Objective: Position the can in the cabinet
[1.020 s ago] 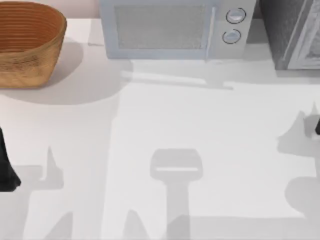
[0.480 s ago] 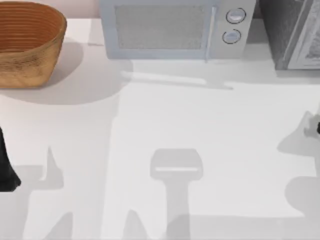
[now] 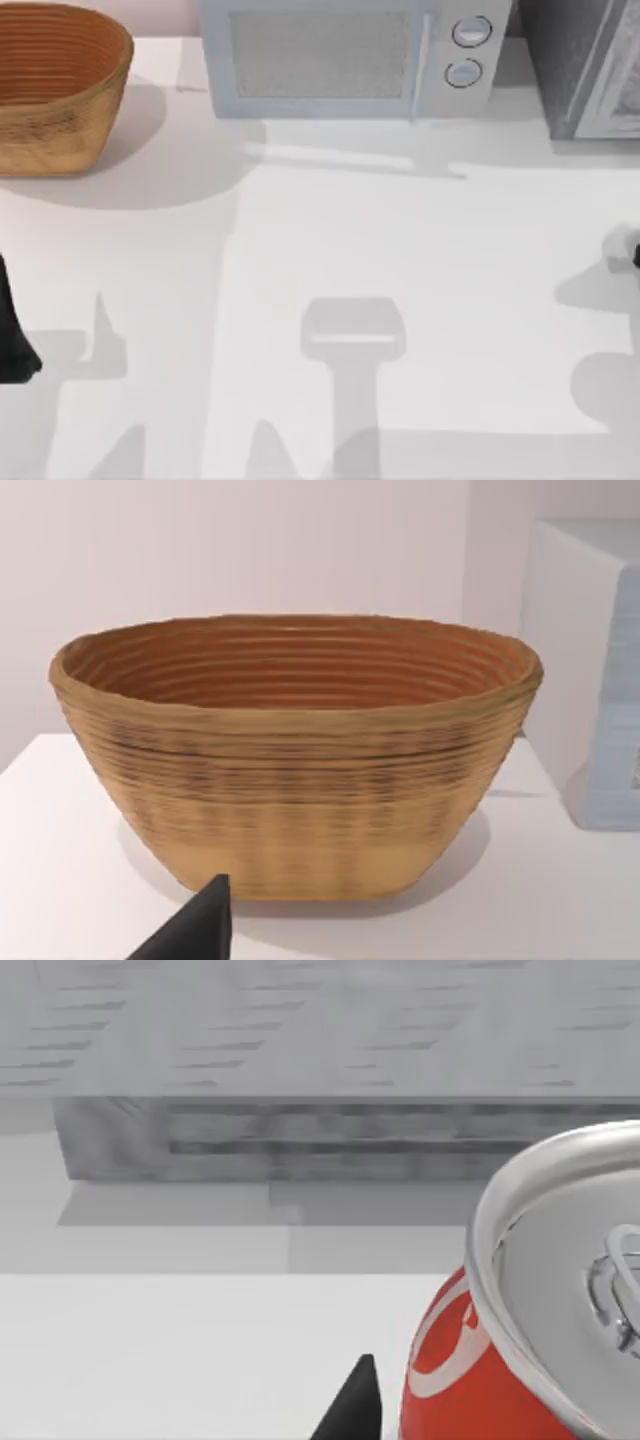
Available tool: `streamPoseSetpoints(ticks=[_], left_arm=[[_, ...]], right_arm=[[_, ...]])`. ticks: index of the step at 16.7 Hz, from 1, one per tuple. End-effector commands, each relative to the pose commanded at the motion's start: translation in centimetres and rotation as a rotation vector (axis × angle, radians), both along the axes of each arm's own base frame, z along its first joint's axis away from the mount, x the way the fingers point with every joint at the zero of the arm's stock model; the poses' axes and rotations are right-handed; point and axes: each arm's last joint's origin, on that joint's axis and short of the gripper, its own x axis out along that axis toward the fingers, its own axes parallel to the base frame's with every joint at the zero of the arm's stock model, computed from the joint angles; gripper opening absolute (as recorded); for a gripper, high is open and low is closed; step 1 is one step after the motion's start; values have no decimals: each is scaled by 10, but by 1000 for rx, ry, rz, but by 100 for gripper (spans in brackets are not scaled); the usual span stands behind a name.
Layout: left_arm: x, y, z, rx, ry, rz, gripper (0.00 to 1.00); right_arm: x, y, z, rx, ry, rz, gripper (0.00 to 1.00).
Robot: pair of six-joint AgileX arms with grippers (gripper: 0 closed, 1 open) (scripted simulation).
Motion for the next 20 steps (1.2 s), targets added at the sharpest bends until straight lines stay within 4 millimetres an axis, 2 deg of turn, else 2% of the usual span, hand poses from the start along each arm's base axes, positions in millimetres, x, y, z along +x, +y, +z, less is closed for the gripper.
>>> streamPoseSetpoints(ticks=[9, 11, 15, 20], left_arm=[[0, 0, 0, 0, 0, 0, 100], [0, 0, 0, 0, 0, 0, 100], [0, 0, 0, 0, 0, 0, 100], [0, 0, 0, 0, 0, 0, 100]], right_arm=[[0, -1, 0, 1, 0, -2, 0], [2, -1, 7, 1, -3, -5, 0], [10, -3, 41, 1, -2, -4, 0], [10, -2, 104, 6, 27, -2, 0]])
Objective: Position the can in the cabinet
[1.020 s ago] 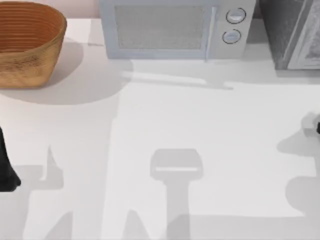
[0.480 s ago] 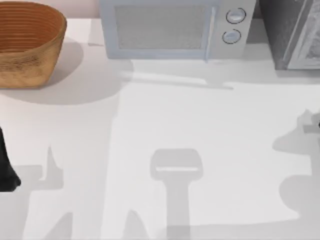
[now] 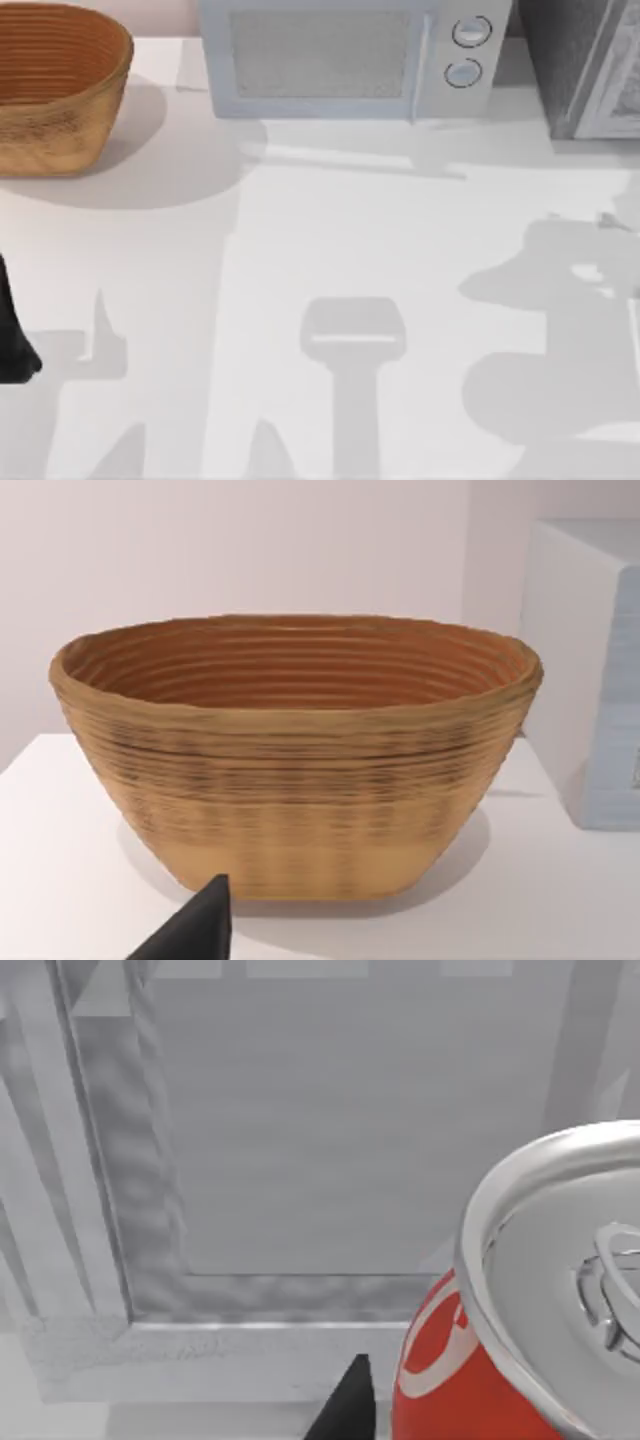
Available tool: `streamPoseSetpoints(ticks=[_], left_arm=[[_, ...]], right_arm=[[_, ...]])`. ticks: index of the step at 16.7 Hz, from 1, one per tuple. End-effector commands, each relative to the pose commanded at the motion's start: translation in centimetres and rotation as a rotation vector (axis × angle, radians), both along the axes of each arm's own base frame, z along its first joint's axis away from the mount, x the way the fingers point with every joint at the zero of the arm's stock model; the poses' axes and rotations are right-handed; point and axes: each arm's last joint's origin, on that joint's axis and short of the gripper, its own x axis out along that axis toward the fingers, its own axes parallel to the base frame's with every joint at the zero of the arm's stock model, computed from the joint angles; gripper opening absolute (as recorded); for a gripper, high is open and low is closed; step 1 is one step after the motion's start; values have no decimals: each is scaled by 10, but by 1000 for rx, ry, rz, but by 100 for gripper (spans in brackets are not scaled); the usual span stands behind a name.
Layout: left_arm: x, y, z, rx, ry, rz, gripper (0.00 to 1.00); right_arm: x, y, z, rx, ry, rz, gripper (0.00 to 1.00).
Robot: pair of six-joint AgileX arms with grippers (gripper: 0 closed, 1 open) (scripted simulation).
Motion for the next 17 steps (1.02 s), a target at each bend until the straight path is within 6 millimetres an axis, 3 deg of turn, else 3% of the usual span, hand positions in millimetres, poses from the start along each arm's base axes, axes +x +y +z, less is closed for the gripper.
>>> streamPoseSetpoints(ticks=[3, 5, 12, 17], left_arm=[[0, 0, 0, 0, 0, 0, 100], [0, 0, 0, 0, 0, 0, 100], [0, 0, 0, 0, 0, 0, 100], [0, 0, 0, 0, 0, 0, 100]], right_arm=[[-7, 1, 33, -3, -16, 0, 0], [-10, 2, 44, -4, -25, 0, 0], [-12, 2, 46, -2, -24, -2, 0], [-47, 15, 66, -7, -51, -1, 0]])
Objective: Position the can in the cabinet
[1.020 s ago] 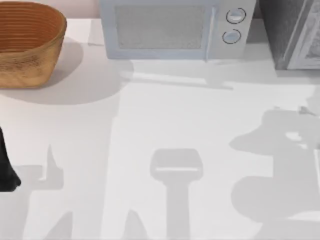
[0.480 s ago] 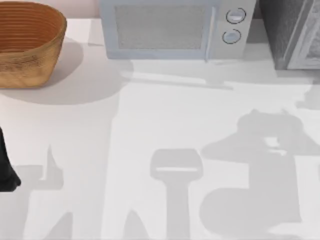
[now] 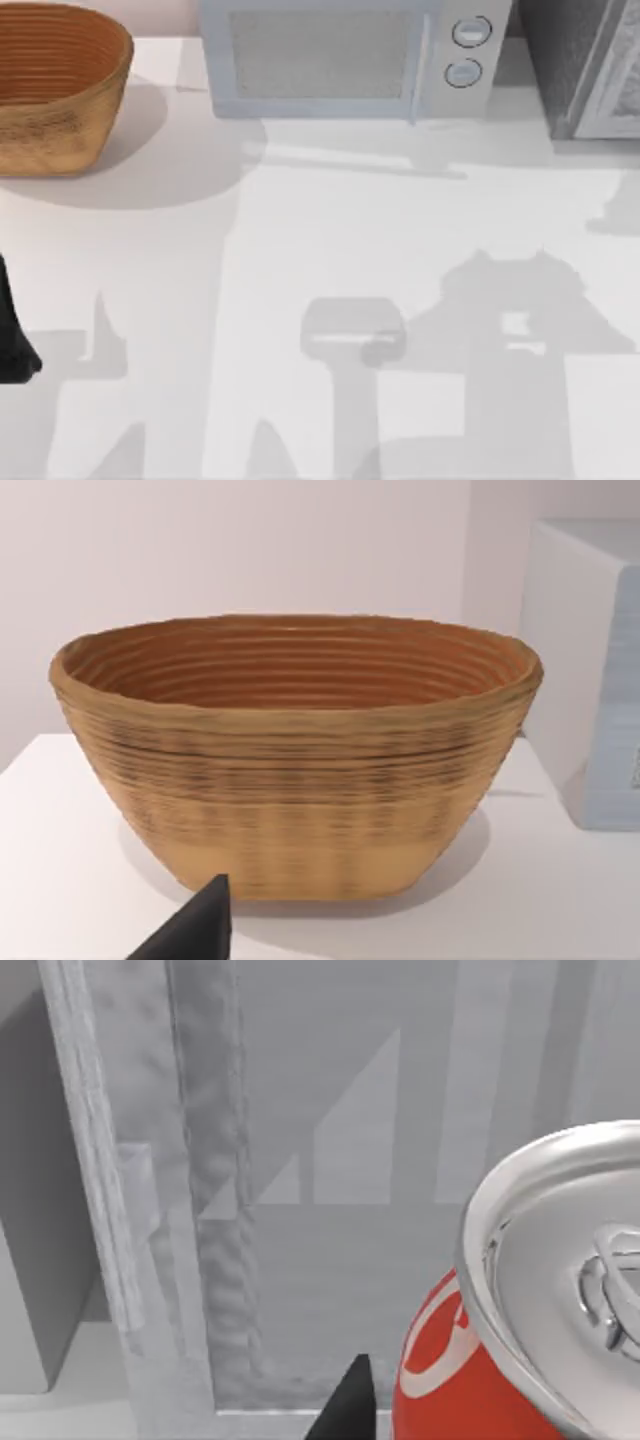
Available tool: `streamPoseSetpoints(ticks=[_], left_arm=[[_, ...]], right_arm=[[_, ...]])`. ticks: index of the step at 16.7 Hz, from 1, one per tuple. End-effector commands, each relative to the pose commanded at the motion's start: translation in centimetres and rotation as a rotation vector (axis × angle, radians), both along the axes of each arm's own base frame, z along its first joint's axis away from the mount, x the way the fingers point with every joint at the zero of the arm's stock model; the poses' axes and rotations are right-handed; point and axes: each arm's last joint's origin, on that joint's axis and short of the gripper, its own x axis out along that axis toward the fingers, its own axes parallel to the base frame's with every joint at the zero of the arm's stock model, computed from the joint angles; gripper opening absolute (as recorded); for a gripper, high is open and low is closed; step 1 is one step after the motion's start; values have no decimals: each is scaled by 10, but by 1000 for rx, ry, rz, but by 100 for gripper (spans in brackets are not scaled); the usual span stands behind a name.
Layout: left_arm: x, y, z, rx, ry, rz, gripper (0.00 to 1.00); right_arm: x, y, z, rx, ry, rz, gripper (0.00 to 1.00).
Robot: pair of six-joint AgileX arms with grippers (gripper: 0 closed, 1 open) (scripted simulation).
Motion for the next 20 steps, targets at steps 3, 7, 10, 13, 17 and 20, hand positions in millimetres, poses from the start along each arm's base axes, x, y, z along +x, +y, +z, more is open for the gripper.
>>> streamPoseSetpoints(ticks=[3, 7, 10, 13, 17, 20], left_arm=[[0, 0, 0, 0, 0, 0, 100], [0, 0, 0, 0, 0, 0, 100], [0, 0, 0, 0, 0, 0, 100], [0, 0, 0, 0, 0, 0, 100], [0, 0, 0, 0, 0, 0, 100], [0, 0, 0, 0, 0, 0, 100]], right_arm=[[-40, 12, 14, -6, -48, 5, 0], [-102, 25, 16, -11, -148, 10, 0], [-134, 31, 0, -8, -197, 11, 0], [-149, 34, -24, -2, -194, 12, 0], [-154, 35, -44, 2, -171, 13, 0], [-154, 35, -44, 2, -170, 13, 0]])
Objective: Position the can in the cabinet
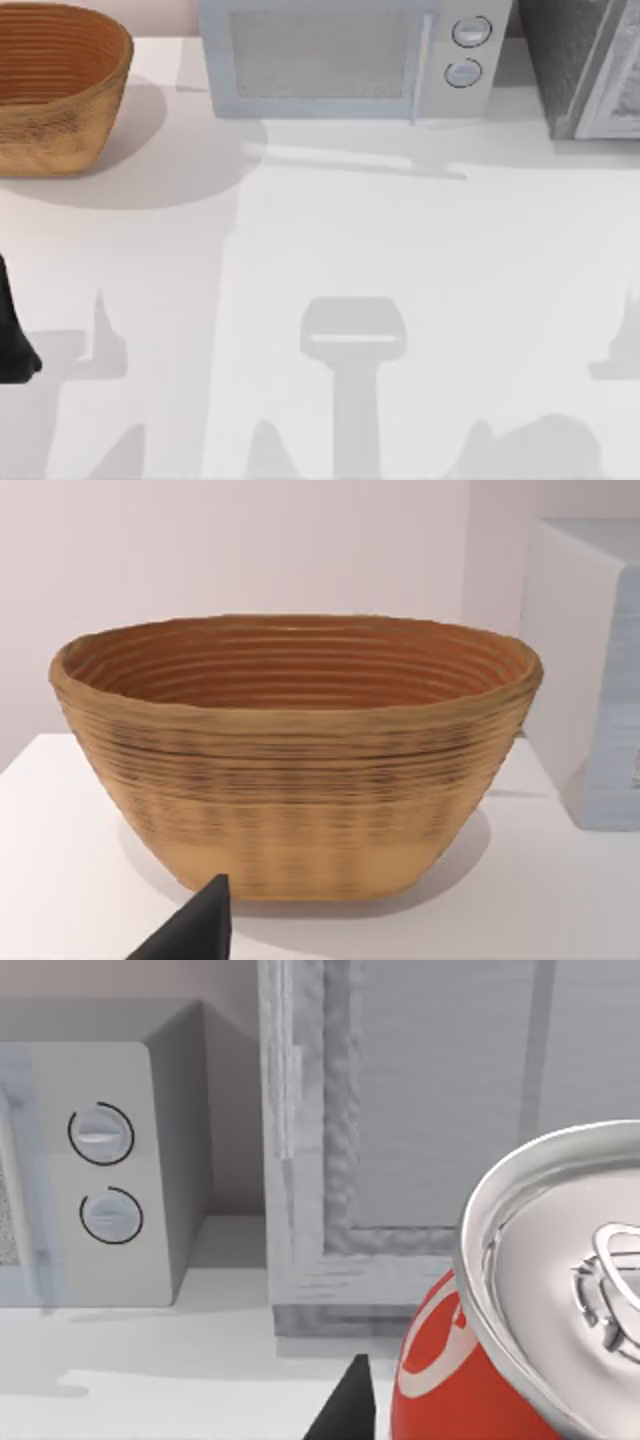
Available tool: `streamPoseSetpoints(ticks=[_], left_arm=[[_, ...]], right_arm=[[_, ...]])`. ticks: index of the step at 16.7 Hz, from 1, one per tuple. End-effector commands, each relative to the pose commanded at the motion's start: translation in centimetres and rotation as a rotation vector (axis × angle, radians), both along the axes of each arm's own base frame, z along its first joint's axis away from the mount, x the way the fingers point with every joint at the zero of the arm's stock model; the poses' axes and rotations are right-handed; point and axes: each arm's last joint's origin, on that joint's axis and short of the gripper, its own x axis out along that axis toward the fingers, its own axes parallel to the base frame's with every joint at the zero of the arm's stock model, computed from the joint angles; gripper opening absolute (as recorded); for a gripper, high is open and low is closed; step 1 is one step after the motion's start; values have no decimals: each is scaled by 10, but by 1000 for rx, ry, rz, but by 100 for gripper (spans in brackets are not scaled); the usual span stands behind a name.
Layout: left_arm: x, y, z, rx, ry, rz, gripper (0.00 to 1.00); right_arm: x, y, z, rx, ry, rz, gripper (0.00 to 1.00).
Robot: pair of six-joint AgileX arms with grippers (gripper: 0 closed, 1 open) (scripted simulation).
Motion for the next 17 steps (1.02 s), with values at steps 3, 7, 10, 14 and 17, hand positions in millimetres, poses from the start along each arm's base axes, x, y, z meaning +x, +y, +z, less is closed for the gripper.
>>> streamPoseSetpoints(ticks=[3, 7, 10, 14, 17], left_arm=[[0, 0, 0, 0, 0, 0, 100], [0, 0, 0, 0, 0, 0, 100], [0, 0, 0, 0, 0, 0, 100], [0, 0, 0, 0, 0, 0, 100], [0, 0, 0, 0, 0, 0, 100]], right_arm=[[0, 0, 1, 2, 1, -2, 0], [0, 0, 27, 1, 9, -9, 0], [4, 2, 74, 0, 19, -11, 0], [24, 8, 156, -1, 32, -6, 0], [51, 15, 219, -1, 36, -2, 0]])
